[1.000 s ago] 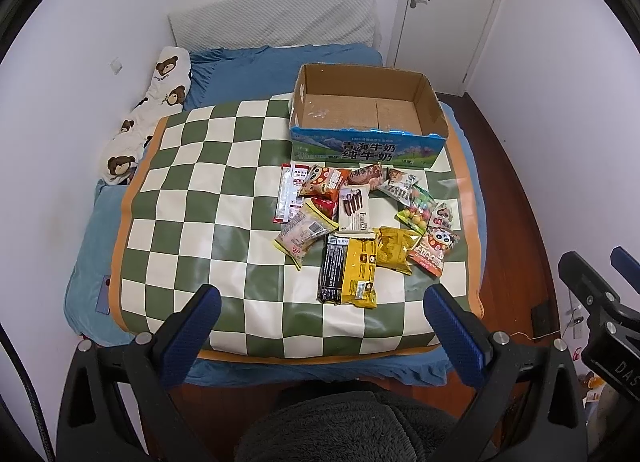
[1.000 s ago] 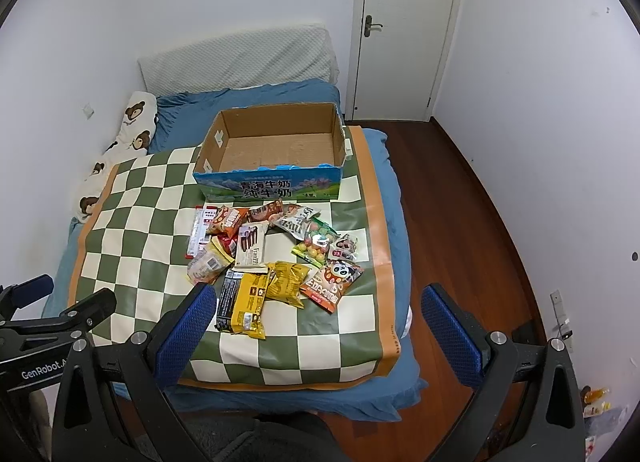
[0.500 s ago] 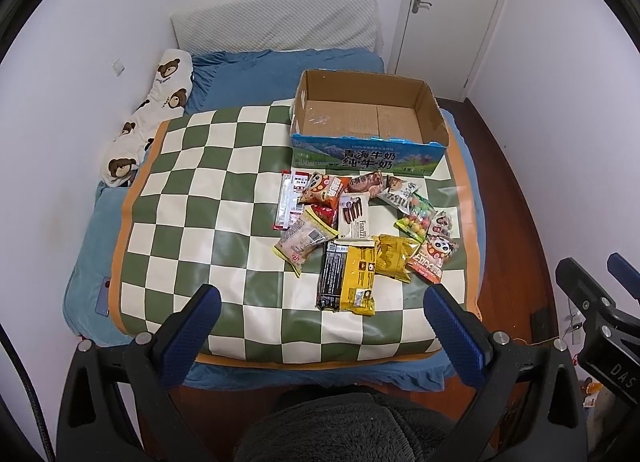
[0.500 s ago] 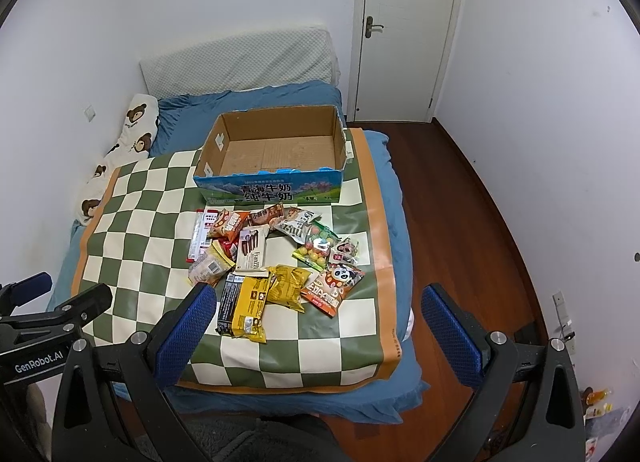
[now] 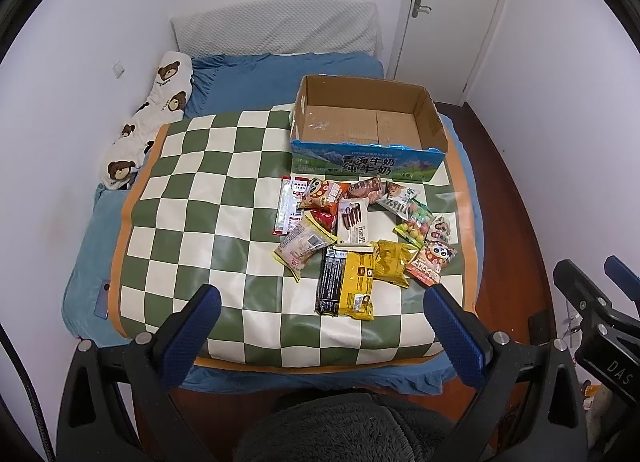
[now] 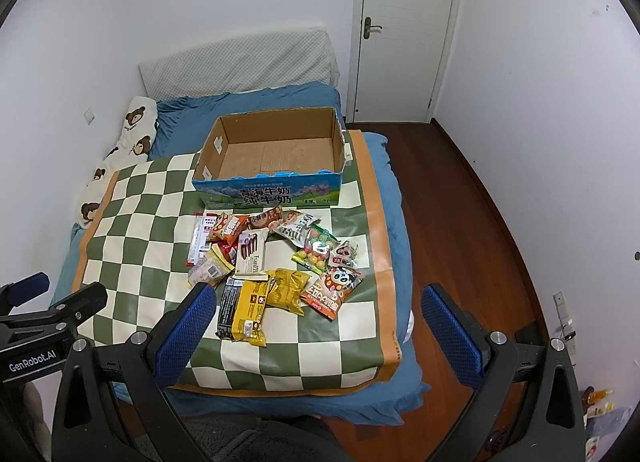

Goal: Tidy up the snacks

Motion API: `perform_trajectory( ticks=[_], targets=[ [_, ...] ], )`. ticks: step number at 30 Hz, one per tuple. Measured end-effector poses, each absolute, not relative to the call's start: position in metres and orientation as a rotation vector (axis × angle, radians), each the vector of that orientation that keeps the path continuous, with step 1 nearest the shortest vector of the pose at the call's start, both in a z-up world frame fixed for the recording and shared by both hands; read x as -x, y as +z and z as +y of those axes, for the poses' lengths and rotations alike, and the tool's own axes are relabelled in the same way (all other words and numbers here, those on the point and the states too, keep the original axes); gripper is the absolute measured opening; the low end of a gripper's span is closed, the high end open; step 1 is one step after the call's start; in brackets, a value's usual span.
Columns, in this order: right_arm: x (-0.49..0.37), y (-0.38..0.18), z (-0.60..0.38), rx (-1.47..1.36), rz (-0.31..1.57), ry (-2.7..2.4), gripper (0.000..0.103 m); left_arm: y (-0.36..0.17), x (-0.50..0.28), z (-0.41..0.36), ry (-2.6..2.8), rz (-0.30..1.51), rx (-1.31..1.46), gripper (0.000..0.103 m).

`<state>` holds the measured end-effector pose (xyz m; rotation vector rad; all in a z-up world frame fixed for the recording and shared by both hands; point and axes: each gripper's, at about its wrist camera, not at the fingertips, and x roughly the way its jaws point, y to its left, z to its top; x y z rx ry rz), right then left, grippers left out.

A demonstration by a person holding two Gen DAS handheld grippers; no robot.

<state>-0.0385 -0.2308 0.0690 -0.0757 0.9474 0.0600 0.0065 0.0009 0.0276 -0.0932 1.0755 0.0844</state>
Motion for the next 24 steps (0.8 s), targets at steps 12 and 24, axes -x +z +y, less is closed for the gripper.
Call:
perform_trajectory(
  ticks=[12, 24],
  targets=[
    [0.0368, 0.0718, -0.2299, 0.071, 0.943, 0.066, 0.103, 0.0295, -0.0061, 0.0029, 0.087, 1.057, 0.1, 0.103],
    [0.0388, 0.073, -0.2283, 0.068, 0.936, 0.072, 0.103, 0.033, 0.0001, 0.0099, 0.086, 1.043, 0.108, 0.103]
  ],
)
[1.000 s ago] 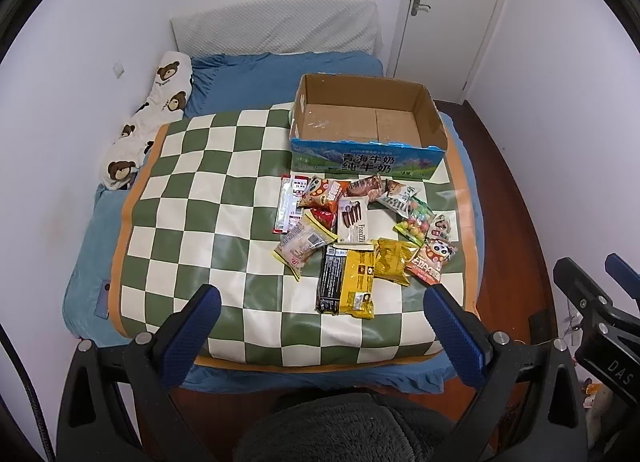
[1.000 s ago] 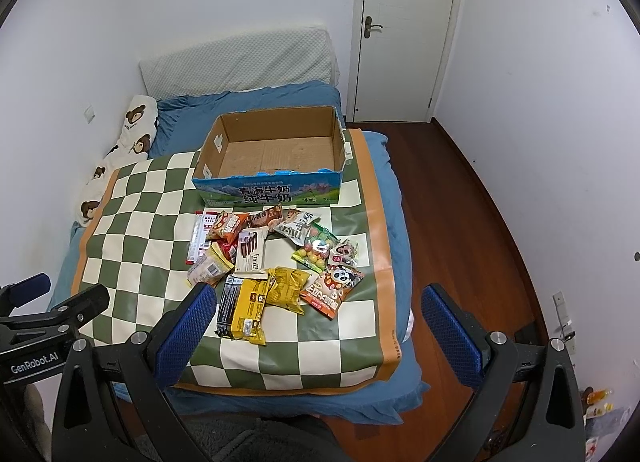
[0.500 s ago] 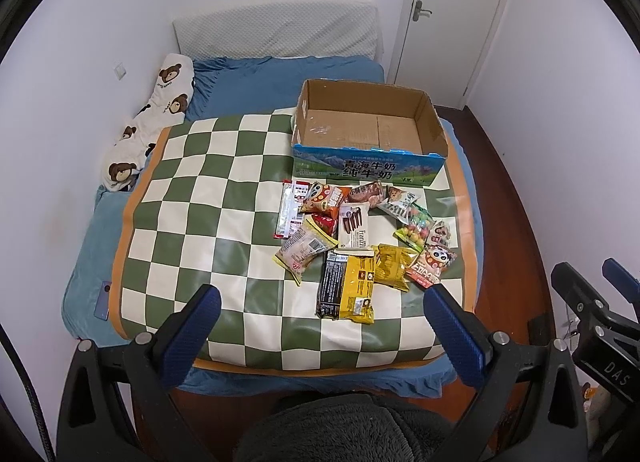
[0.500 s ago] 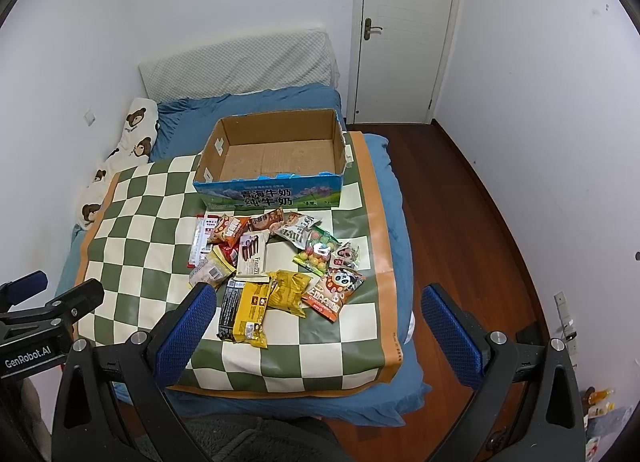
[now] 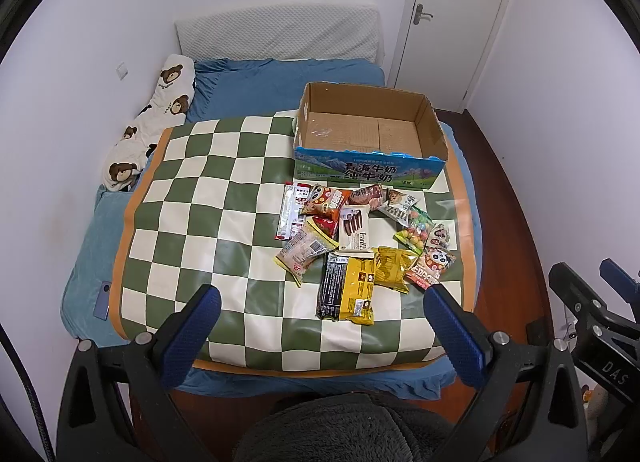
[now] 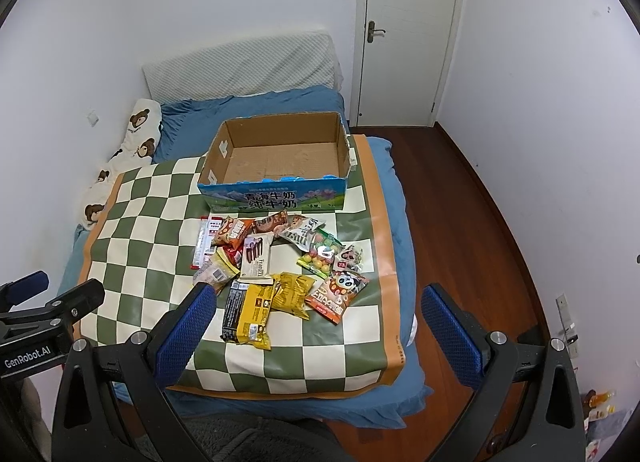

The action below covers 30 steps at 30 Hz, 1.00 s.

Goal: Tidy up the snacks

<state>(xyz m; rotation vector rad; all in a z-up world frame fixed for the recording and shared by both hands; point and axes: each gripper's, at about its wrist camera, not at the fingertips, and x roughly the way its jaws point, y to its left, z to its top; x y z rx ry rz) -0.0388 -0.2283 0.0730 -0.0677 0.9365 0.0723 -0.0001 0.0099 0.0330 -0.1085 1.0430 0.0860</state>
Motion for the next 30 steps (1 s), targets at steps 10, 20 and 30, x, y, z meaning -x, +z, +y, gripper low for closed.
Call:
perform_trajectory(
  ticks=[10, 20, 30],
  targets=[
    [0.042, 0.071, -0.227, 0.062, 0.94, 0.082, 0.103, 0.033, 0.001, 0.011, 0.085, 1.041, 0.11, 0.103],
    [0.021, 0.018, -0.229, 0.019, 1.041, 0.084, 0.103, -0.016, -0.02, 0.022, 0.139, 1.103, 0.11, 0.103],
    [-0.038, -0.144, -0.237, -0.077, 1.299, 0.06, 0.103, -0.17, -0.079, 0.029, 0.08, 1.429, 0.126, 0.103]
  ],
)
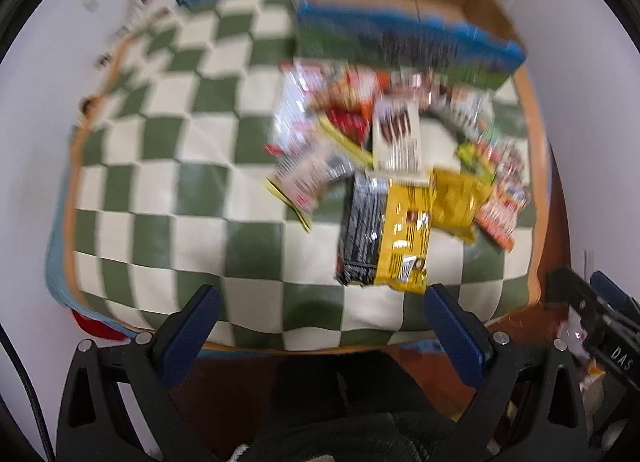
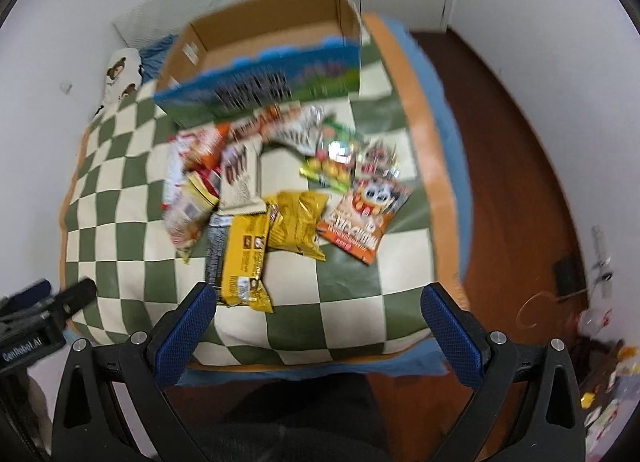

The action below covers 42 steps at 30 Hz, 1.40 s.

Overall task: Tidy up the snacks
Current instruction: 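Grasp the yellow chocolate bag with left tool while right tool grasps panda-print bag, then carry both bags into the cardboard box and open both tools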

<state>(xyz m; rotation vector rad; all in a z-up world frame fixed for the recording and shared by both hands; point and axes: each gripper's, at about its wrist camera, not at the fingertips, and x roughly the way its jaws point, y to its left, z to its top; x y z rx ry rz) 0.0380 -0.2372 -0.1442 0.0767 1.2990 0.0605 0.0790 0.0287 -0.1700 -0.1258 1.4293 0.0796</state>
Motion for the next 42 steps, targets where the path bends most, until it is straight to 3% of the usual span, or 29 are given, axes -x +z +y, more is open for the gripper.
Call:
perform_trajectory(
  ticks=[11, 18, 22, 24, 30, 32, 35, 38, 42],
  targets=[
    [-0.106, -0.25, -0.297, -0.341, 1.414, -0.11, 0.103, -0.285, -0.143, -0.007, -0.059, 1.611, 0.247, 0.103],
    [-0.152, -0.302, -0.306, -0.492, 1.48, -0.18, 0.101, -0.326, -0.153, -0.014, -0.064, 1.647, 0.282, 0.103],
    [-0.164, -0.325, -0.302, -0.449, 1.532, -0.204, 0.085, -0.333, -0.149, -0.017, -0.063, 1.631, 0.27, 0.103],
    [-0.163, -0.327, -0.298, -0.376, 1.547, -0.189, 0.071, -0.336, -0.145, -0.017, -0.07, 1.621, 0.272, 0.101],
    [-0.145, -0.325, -0.294, -0.11, 1.621, -0.097, 0.07, -0.332, -0.129, -0.008, -0.113, 1.599, 0.26, 0.098],
    [-0.143, -0.323, -0.297, -0.103, 1.618, -0.081, 0.072, -0.339, -0.13, -0.012, -0.118, 1.592, 0.226, 0.098],
    [-0.146, -0.323, -0.299, -0.12, 1.602, -0.094, 0.08, -0.343, -0.123, -0.016, -0.112, 1.567, 0.173, 0.089],
    [-0.15, -0.328, -0.305, -0.158, 1.59, -0.13, 0.079, -0.343, -0.117, -0.013, -0.104, 1.559, 0.185, 0.088],
    [-0.144, -0.333, -0.301, -0.143, 1.564, -0.153, 0.065, -0.33, -0.096, -0.005, -0.089, 1.565, 0.193, 0.088]
  ],
)
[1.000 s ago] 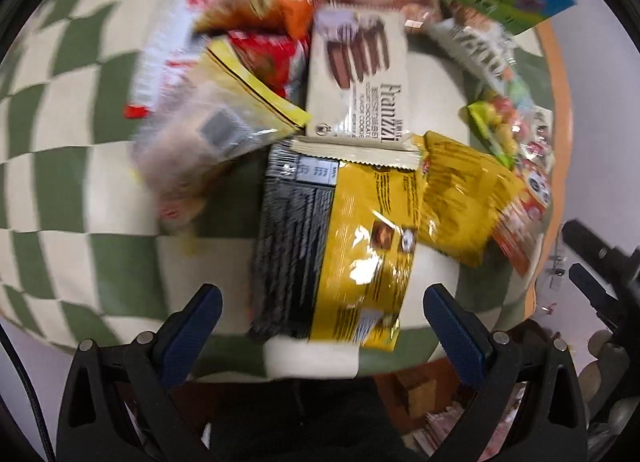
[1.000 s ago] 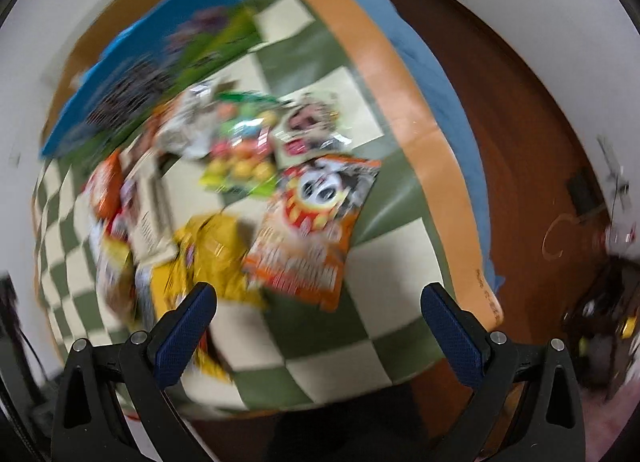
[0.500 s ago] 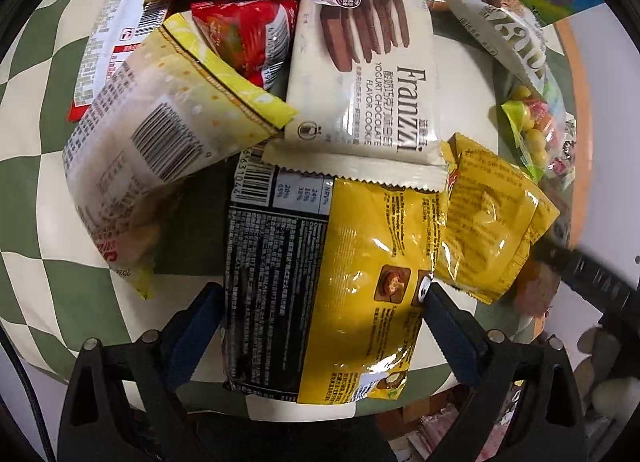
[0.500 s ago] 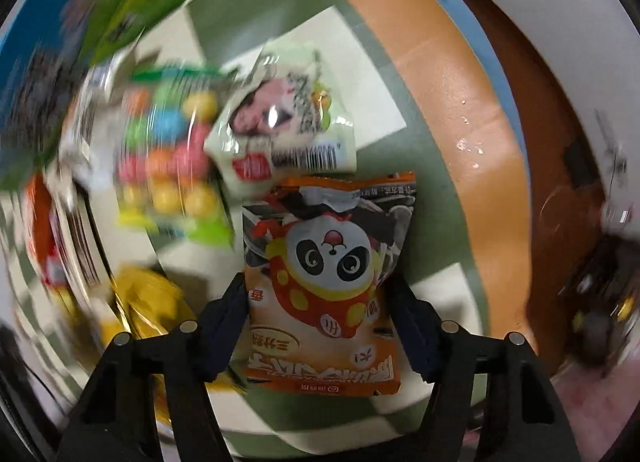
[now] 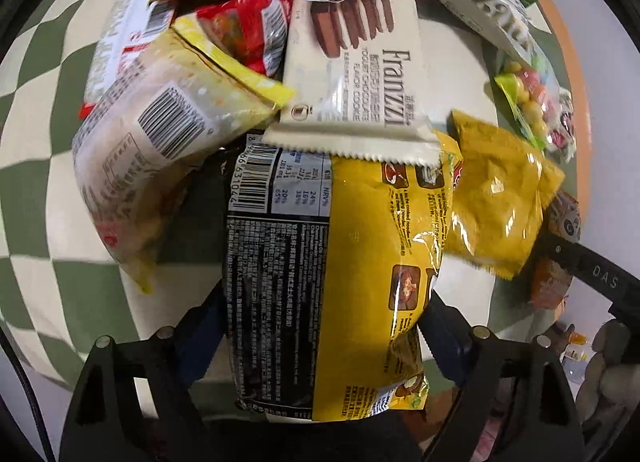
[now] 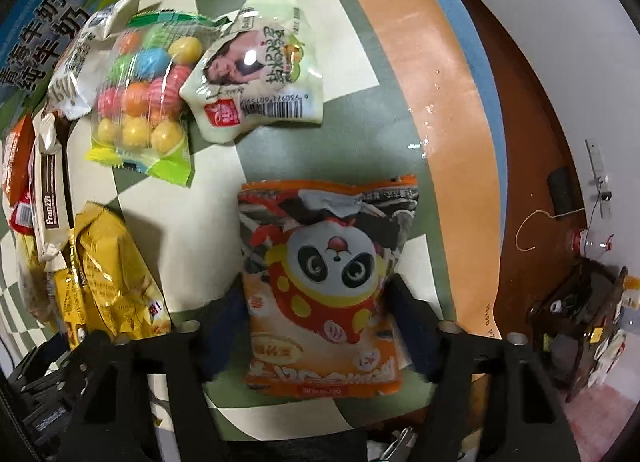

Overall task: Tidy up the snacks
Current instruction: 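Carry both bags into the cardboard box and open both tools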

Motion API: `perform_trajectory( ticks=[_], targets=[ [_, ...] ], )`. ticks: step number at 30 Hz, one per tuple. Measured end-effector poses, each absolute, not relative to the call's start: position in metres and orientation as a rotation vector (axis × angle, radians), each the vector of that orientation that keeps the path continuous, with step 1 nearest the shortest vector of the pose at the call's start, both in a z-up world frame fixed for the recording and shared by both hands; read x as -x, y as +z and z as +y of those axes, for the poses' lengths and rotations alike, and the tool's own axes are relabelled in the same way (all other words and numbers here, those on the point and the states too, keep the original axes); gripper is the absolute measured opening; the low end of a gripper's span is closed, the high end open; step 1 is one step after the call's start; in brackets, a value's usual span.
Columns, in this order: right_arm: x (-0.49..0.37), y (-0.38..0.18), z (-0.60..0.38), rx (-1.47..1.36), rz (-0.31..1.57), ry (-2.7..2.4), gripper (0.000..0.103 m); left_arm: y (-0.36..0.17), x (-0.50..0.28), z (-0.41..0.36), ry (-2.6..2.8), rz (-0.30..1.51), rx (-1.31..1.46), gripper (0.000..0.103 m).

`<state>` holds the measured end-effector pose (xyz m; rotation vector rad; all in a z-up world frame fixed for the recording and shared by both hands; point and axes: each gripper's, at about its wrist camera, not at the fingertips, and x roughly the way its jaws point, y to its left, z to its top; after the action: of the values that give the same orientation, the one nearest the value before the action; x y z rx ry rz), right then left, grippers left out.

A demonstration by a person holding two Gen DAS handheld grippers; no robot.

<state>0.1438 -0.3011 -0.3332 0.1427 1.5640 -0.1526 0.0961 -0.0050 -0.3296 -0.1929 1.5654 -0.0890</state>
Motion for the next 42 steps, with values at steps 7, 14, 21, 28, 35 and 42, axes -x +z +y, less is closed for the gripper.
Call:
perform_trajectory(
  ticks=[7, 14, 21, 28, 35, 42],
  targets=[
    [-0.11, -0.309, -0.291, -0.181, 1.55, -0.037, 0.053, -0.287, -0.048, 0.007, -0.098, 1.577, 0.199, 0.088],
    [-0.126, -0.23, -0.297, -0.286, 1.465, 0.124, 0.052, -0.205, -0.078, 0.009, -0.139, 1.421, 0.234, 0.088],
    [-0.213, -0.133, -0.272, -0.287, 1.292, 0.32, 0.052, -0.128, -0.209, -0.003, -0.138, 1.226, 0.31, 0.088],
    [-0.351, -0.111, -0.231, -0.187, 1.195, 0.385, 0.052, -0.146, -0.354, 0.021, -0.003, 1.227, 0.365, 0.088],
    [-0.462, -0.161, -0.201, -0.106, 1.271, 0.359, 0.052, -0.207, -0.443, 0.047, 0.082, 1.352, 0.383, 0.088],
    [-0.501, -0.206, -0.175, -0.046, 1.33, 0.345, 0.052, -0.23, -0.478, 0.035, 0.079, 1.415, 0.325, 0.088]
  ],
)
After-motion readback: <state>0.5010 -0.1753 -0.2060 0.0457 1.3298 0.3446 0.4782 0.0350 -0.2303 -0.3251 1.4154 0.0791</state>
